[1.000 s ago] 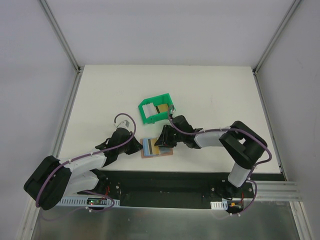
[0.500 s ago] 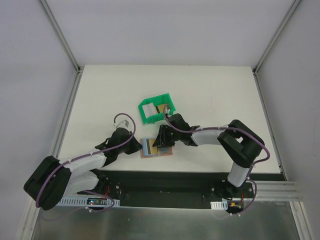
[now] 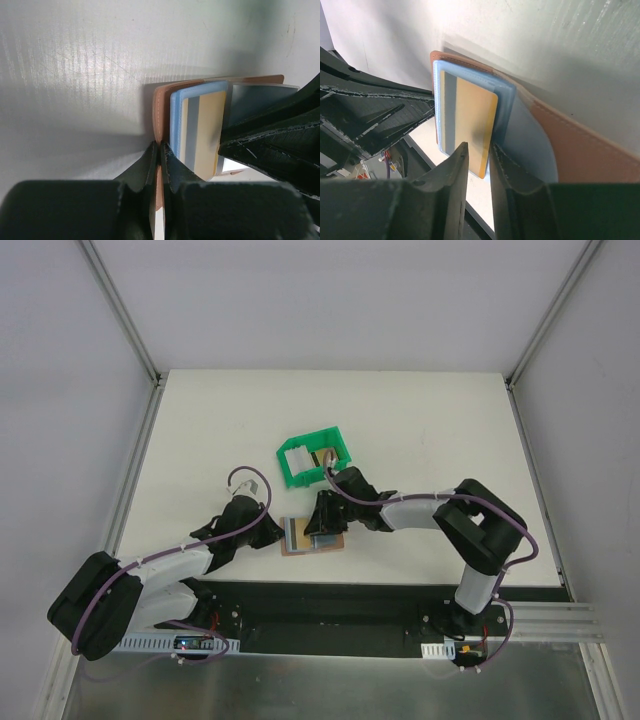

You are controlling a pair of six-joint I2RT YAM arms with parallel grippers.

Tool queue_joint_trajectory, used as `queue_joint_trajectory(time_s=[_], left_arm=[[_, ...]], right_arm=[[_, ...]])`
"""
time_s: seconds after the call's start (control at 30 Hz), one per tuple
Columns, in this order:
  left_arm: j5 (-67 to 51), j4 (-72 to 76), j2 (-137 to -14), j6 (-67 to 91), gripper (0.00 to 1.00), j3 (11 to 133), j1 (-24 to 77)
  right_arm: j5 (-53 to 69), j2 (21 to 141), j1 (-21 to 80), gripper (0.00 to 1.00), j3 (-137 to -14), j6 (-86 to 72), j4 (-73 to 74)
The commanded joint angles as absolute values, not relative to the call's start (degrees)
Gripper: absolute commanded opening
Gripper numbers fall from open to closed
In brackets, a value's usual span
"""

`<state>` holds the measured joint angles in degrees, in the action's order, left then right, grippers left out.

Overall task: Put the credit cards into the card holder
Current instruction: Insert the credit card into the card holder.

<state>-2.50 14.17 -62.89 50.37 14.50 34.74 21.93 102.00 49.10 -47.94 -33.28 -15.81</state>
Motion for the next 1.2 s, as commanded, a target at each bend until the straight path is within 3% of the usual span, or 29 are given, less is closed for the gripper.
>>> queue_joint_trajectory(time_s=[0.0, 0.33, 0.6, 0.87, 1.17], left_arm=[[-2.9, 14.3, -62.8, 50.3, 0.0, 14.3, 34.4], [-2.0, 11.3, -59.3, 48.9, 0.0, 15.7, 34.4], [-2.1, 10.5, -57.7, 48.1, 0.0, 16.3, 34.4], [-2.5, 10.3, -57.5, 47.6, 0.0, 16.5, 34.4], [-2.8, 10.3, -57.5, 47.5, 0.0, 16.7, 34.4]], right_arm=[[23.6, 100.4, 49.6, 0.3, -51.1, -31.1, -15.9], [18.5, 92.5, 43.3, 0.55, -63.7, -15.8, 3.7], [0.4, 95.7, 38.7, 0.77, -76.0, -9.4, 19.9], [-6.2, 104.3, 35.6, 0.83, -86.0, -7.7, 27.8], [-5.8, 109.4, 33.8, 0.83, -87.2, -5.8, 26.7]])
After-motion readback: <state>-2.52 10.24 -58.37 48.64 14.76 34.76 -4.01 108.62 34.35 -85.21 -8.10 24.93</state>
